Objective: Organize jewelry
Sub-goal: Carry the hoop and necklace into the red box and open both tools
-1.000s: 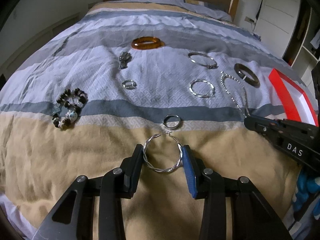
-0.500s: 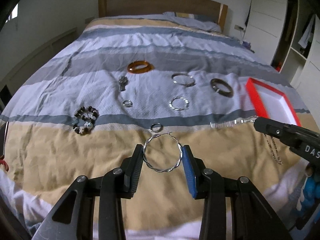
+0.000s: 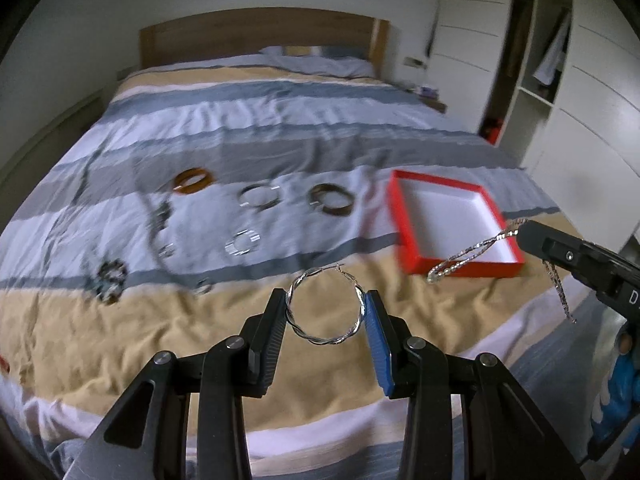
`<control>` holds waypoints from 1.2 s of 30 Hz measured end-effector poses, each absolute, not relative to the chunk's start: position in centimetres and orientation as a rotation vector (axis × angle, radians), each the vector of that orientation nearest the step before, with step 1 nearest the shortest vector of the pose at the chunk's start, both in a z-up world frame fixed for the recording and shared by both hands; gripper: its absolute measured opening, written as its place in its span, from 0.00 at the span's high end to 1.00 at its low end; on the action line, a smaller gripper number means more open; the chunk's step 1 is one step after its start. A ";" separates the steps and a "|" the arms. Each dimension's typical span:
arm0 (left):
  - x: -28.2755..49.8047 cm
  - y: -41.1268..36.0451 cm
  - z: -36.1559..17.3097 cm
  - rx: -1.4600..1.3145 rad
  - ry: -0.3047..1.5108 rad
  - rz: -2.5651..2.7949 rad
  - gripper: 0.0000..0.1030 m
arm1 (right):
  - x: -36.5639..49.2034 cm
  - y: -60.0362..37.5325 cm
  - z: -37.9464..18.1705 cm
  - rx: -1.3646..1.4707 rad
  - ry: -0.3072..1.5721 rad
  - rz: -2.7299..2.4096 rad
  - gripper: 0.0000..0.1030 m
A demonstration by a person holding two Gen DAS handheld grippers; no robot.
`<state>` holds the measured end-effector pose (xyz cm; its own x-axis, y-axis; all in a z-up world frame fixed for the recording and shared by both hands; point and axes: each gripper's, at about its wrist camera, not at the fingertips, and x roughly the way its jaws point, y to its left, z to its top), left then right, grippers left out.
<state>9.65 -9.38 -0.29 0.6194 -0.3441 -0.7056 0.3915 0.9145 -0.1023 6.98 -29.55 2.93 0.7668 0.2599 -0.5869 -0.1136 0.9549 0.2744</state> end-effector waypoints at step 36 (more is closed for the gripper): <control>21.9 -31.2 -12.0 0.255 0.978 -0.547 0.62 | 18.6 -47.5 -10.7 0.264 0.829 -0.025 0.97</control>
<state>21.93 -31.19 -11.95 0.4381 -0.3225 -0.8391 0.5460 0.8370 -0.0366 18.64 -47.50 -10.74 0.6773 0.0808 -0.7312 0.1245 0.9670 0.2221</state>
